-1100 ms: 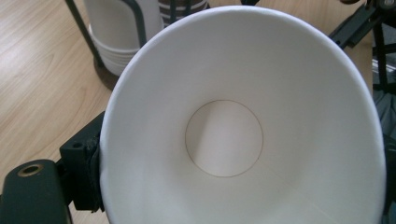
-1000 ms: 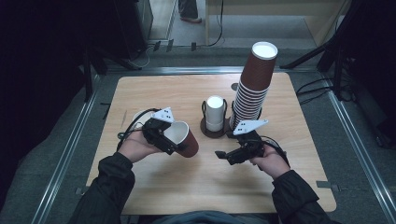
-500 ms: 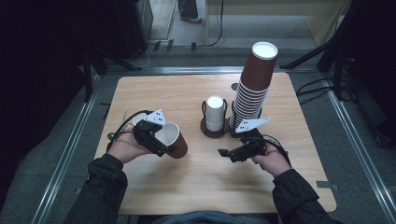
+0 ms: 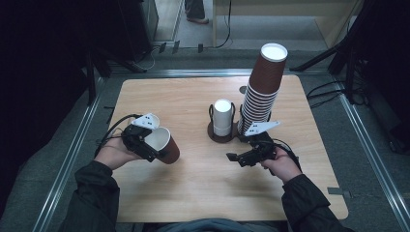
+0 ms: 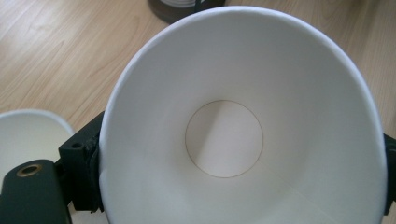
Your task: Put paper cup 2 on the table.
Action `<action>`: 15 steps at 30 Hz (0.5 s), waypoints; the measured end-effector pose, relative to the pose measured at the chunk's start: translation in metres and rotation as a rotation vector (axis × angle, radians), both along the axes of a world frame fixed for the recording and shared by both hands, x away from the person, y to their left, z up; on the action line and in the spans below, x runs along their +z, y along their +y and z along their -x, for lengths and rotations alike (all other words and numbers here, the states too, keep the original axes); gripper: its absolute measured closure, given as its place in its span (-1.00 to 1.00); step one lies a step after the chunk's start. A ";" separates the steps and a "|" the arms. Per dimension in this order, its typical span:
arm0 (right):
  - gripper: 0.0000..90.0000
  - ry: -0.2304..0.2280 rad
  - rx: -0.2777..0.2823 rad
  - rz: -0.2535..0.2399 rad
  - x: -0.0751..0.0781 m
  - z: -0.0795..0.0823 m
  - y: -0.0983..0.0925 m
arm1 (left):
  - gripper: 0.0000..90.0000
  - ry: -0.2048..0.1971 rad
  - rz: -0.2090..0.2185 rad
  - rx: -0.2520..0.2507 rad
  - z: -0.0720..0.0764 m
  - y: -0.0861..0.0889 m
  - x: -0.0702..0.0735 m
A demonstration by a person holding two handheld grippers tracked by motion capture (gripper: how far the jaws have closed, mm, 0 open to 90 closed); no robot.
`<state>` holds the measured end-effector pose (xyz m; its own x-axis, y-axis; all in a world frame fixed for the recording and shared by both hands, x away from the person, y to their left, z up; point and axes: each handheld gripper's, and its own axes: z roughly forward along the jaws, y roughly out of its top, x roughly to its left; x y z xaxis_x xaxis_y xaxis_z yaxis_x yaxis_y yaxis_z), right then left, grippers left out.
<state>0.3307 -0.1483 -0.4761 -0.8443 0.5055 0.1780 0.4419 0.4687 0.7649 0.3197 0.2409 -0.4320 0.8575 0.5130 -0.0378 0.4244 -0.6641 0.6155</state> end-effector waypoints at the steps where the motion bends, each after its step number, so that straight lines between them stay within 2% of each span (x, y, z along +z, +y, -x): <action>1: -0.66 0.003 0.000 -0.008 0.001 0.000 0.000 | -0.80 0.006 0.001 0.006 0.000 0.004 0.000; 3: -0.62 -0.004 -0.001 -0.012 0.001 -0.001 -0.001 | -0.80 0.014 -0.003 0.011 0.001 0.010 0.000; 8: -0.60 -0.010 -0.011 -0.001 0.000 -0.001 -0.002 | -0.80 0.027 -0.045 0.017 0.003 0.020 -0.003; 15: -0.60 -0.038 -0.024 0.058 -0.004 -0.002 -0.004 | -0.81 0.054 -0.088 0.049 0.000 0.028 -0.010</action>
